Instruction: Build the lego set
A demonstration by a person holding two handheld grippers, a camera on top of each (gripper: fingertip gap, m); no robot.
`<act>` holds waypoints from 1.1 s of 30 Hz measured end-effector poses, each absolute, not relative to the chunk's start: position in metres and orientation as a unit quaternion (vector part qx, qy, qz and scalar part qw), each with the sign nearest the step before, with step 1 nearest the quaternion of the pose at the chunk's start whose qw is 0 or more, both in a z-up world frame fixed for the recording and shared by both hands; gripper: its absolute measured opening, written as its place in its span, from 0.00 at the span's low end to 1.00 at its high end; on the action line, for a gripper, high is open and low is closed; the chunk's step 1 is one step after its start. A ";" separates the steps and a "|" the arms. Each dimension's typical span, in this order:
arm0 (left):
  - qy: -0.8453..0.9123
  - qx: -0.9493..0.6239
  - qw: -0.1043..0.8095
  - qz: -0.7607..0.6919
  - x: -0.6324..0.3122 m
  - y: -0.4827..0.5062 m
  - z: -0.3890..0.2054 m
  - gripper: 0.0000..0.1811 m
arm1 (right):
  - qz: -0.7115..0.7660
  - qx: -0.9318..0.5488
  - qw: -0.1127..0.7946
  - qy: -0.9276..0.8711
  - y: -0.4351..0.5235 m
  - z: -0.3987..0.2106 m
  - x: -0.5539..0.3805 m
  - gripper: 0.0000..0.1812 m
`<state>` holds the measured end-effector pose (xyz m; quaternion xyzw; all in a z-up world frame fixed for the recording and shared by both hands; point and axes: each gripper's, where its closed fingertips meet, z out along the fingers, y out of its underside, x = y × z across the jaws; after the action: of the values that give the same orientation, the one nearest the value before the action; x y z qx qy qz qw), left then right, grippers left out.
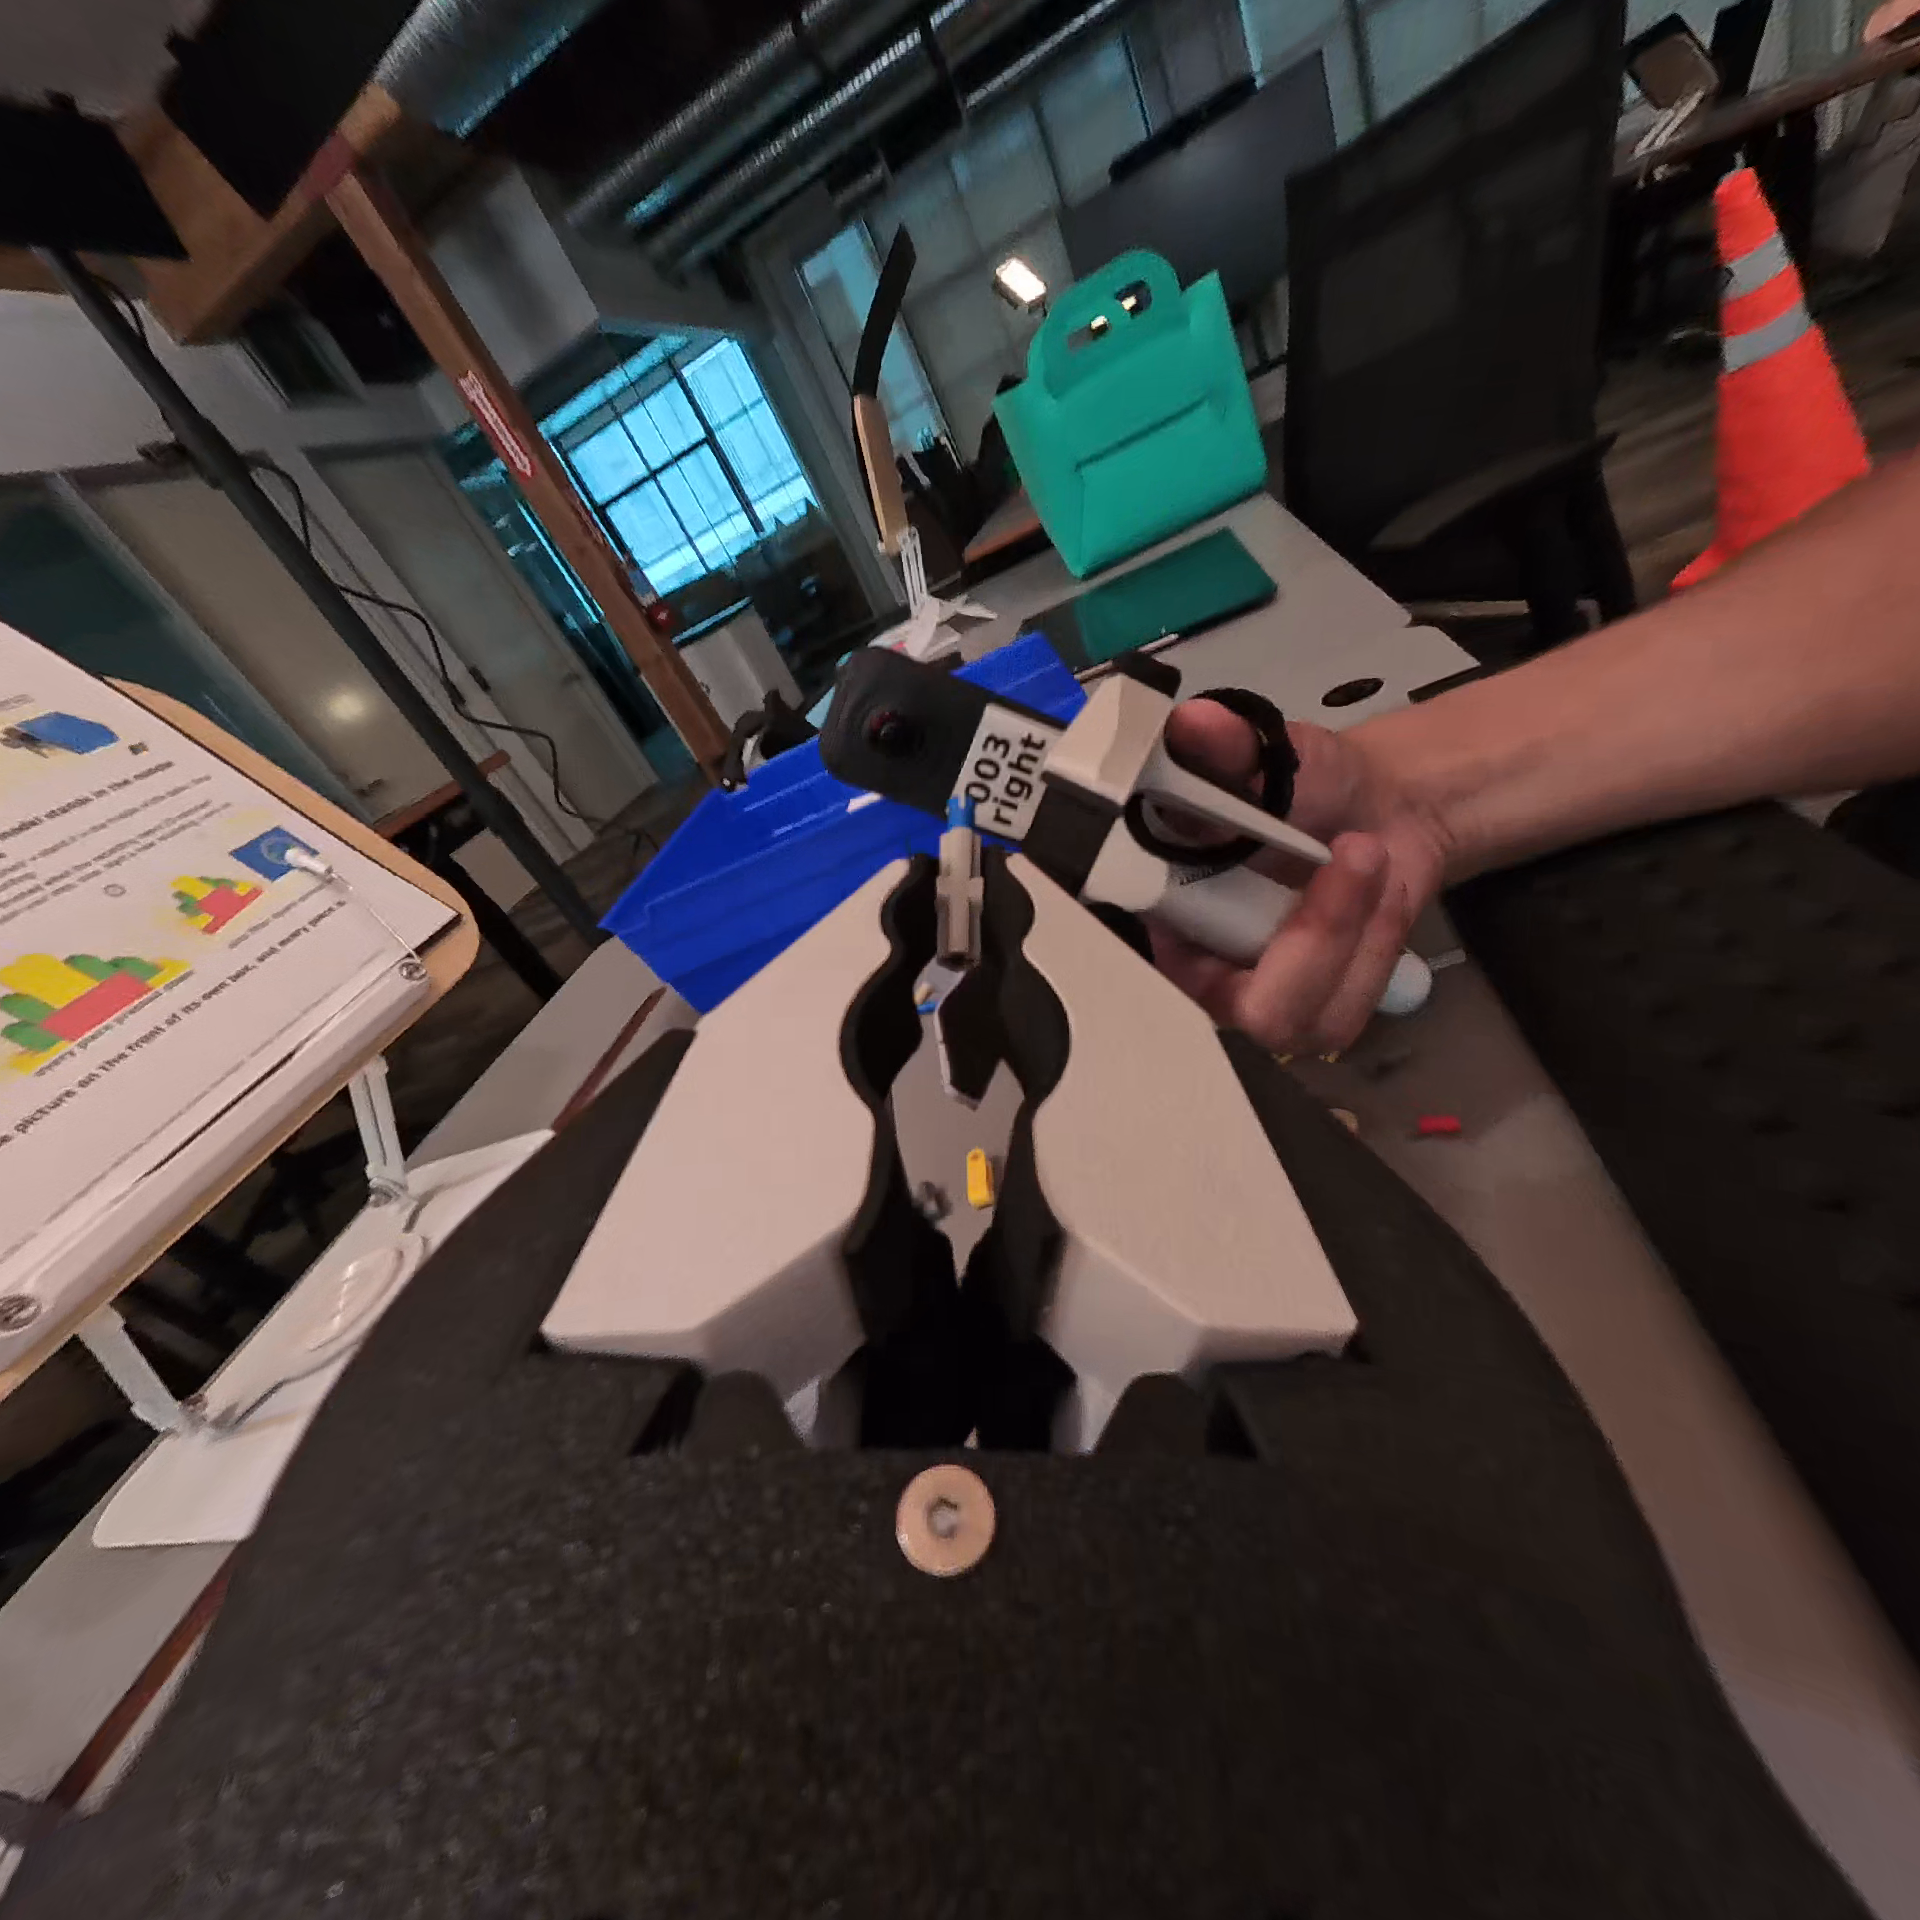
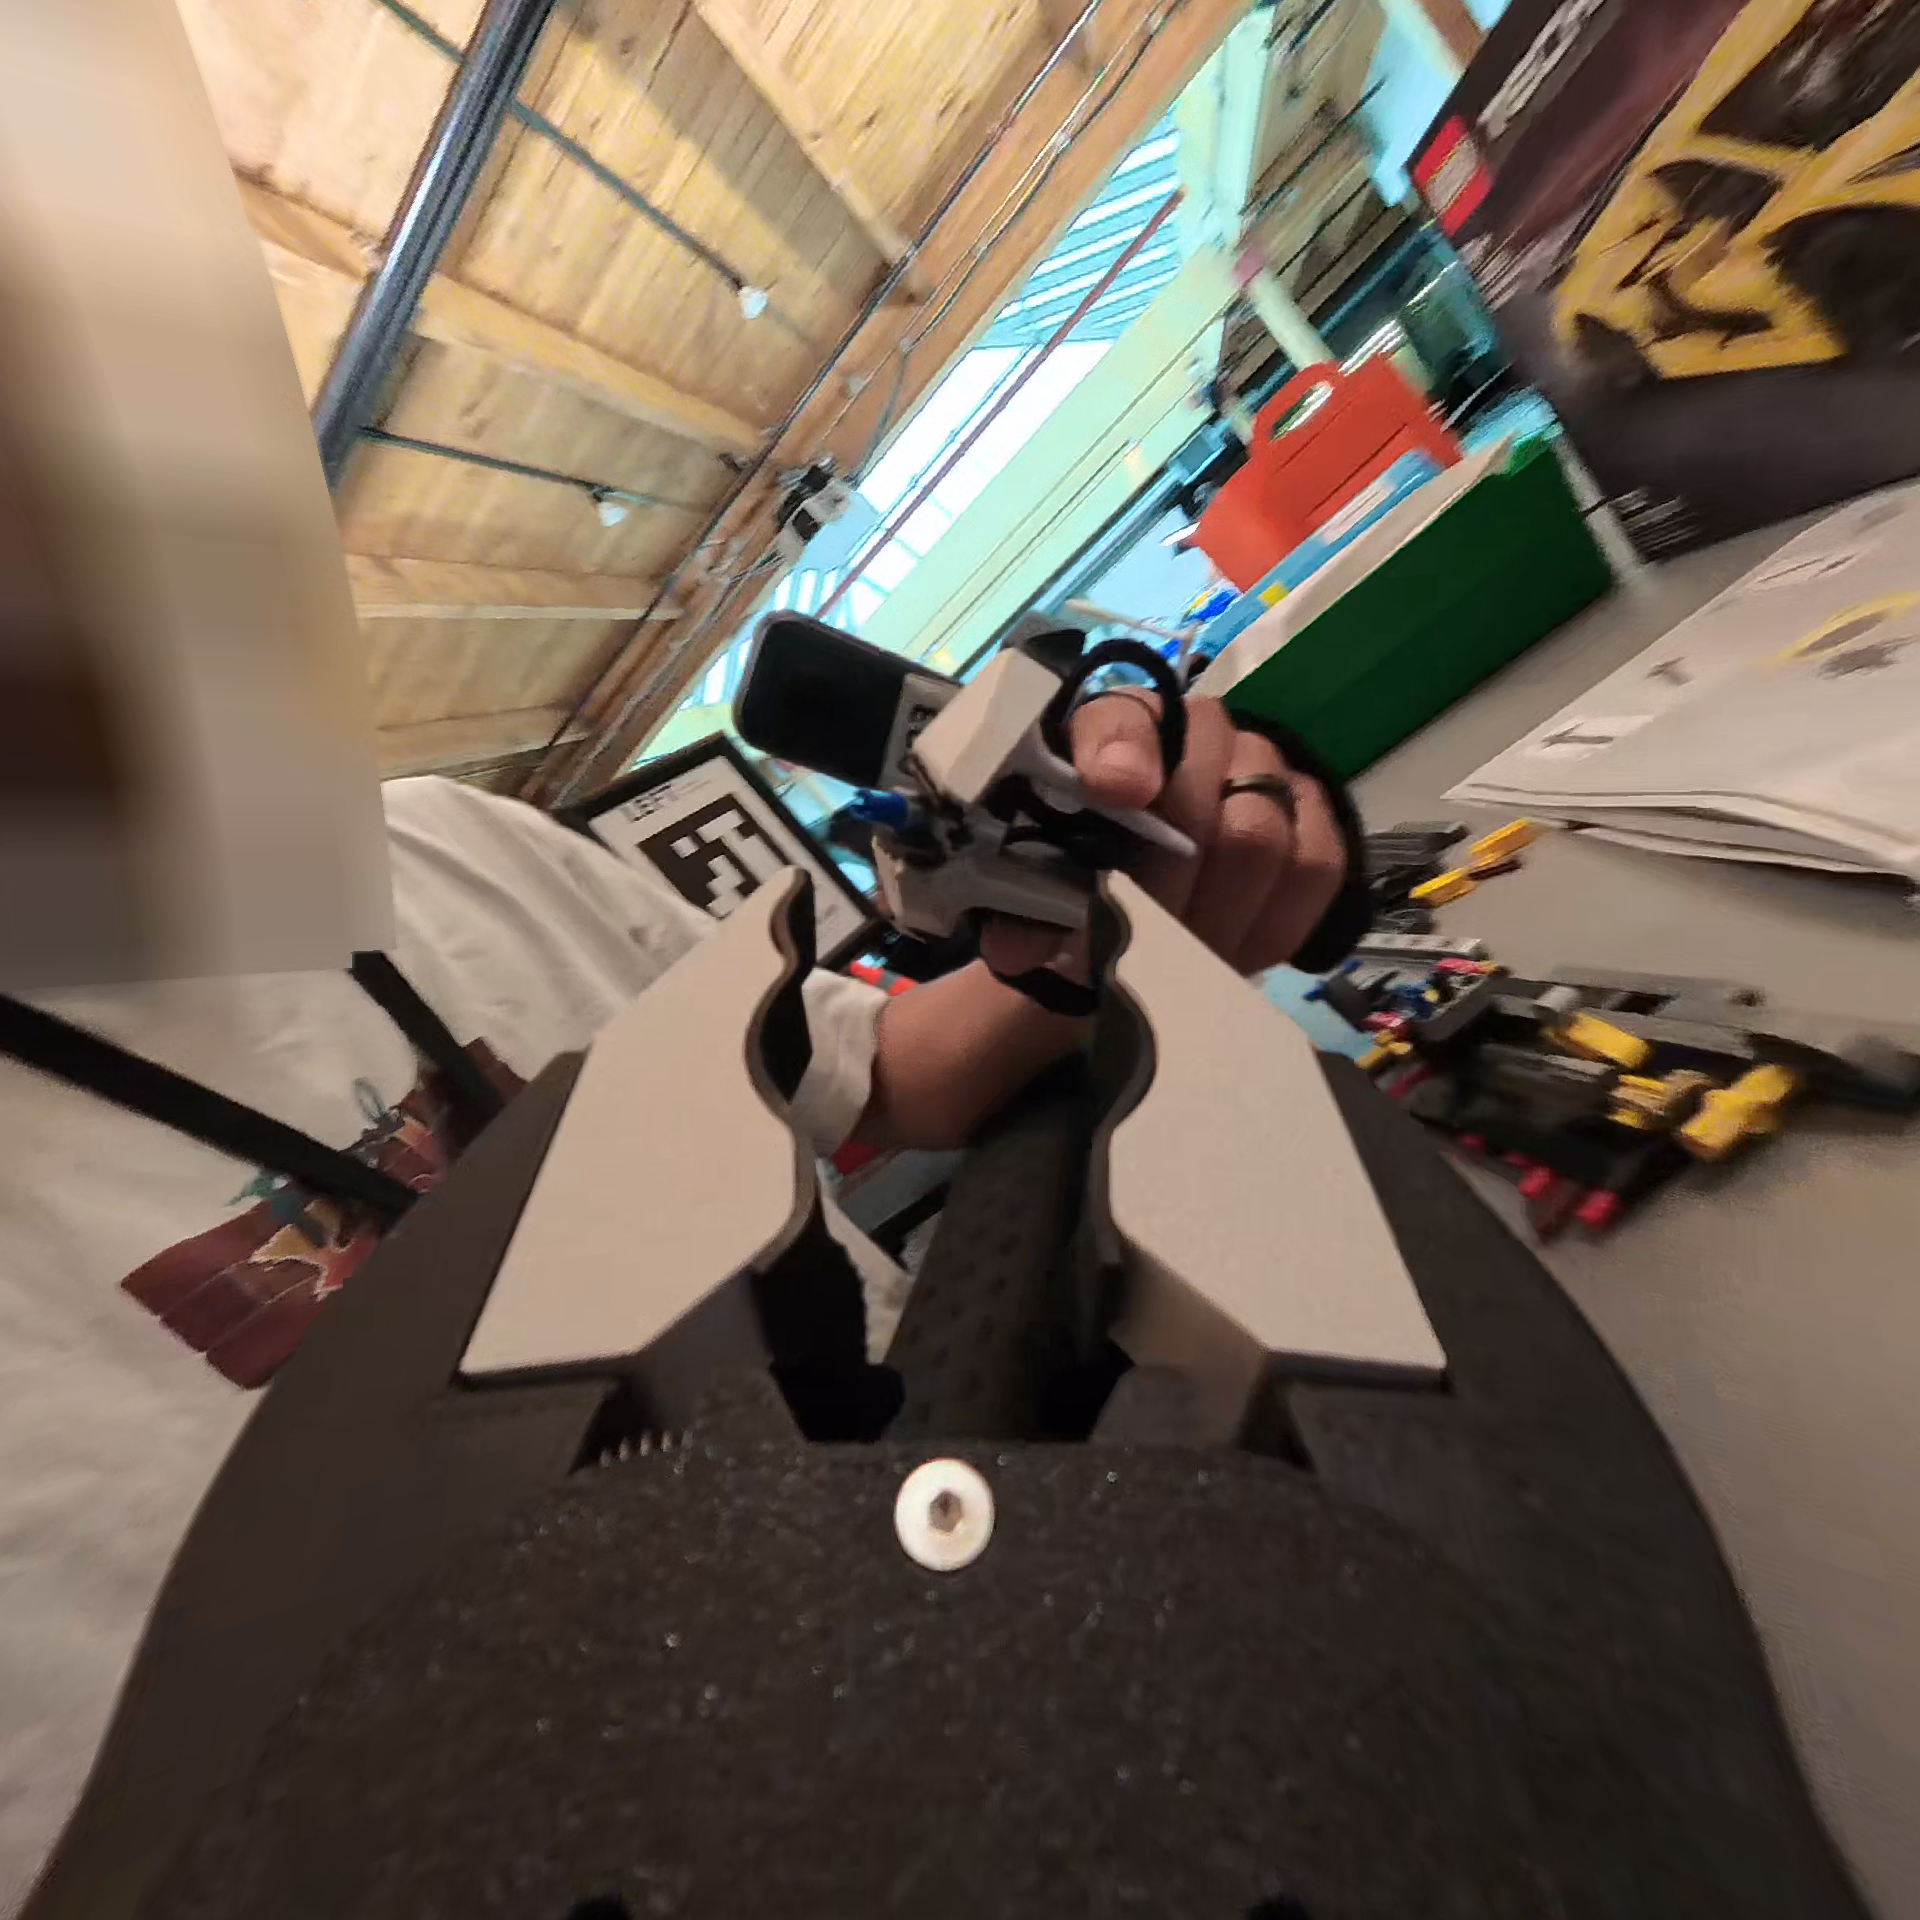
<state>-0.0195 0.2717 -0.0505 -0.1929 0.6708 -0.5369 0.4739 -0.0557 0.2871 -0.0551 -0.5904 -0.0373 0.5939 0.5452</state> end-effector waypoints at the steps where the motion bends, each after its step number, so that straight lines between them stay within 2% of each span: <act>1: 0.668 -0.190 0.481 -0.535 -0.019 0.271 -0.050 0.03 | 0.604 -0.583 0.542 -0.043 0.287 -0.052 -0.058 0.26; 2: 0.670 -0.189 0.484 -0.530 -0.018 0.271 -0.052 0.03 | 0.613 -0.568 0.547 -0.043 0.286 -0.047 -0.057 0.20; 8: 0.684 -0.169 0.534 -0.467 -0.012 0.276 -0.060 0.04 | 0.602 -0.574 0.555 0.001 0.292 -0.051 -0.037 0.14; 11: 0.698 -0.178 0.564 -0.403 -0.004 0.287 -0.071 0.04 | 0.509 -0.626 0.590 0.003 0.300 -0.062 -0.028 0.13; 13: 0.699 -0.193 0.580 -0.371 0.002 0.292 -0.075 0.04 | 0.407 -0.668 0.622 -0.003 0.306 -0.070 -0.018 0.07; 15: 0.706 -0.203 0.584 -0.345 0.006 0.295 -0.080 0.04 | 0.331 -0.692 0.642 -0.011 0.310 -0.076 -0.011 0.07; 17: 0.713 -0.198 0.580 -0.342 0.005 0.295 -0.083 0.04 | 0.320 -0.700 0.639 -0.013 0.309 -0.079 -0.011 0.07; 25: 0.655 -0.208 0.614 -0.389 0.000 0.304 -0.051 0.04 | 0.438 -0.585 0.683 0.017 0.294 -0.039 0.002 0.13; 30: 0.691 -0.196 0.622 -0.312 0.008 0.303 -0.072 0.04 | 0.303 -0.661 0.686 -0.030 0.305 -0.061 -0.005 0.07; 33: 0.698 -0.195 0.624 -0.292 0.010 0.304 -0.077 0.04 | 0.271 -0.681 0.680 -0.035 0.309 -0.068 -0.005 0.04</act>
<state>0.0096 0.3044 -0.0775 -0.1947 0.6985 -0.2920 0.6237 -0.0046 0.3085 -0.0680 -0.6806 -0.0350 0.2707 0.6799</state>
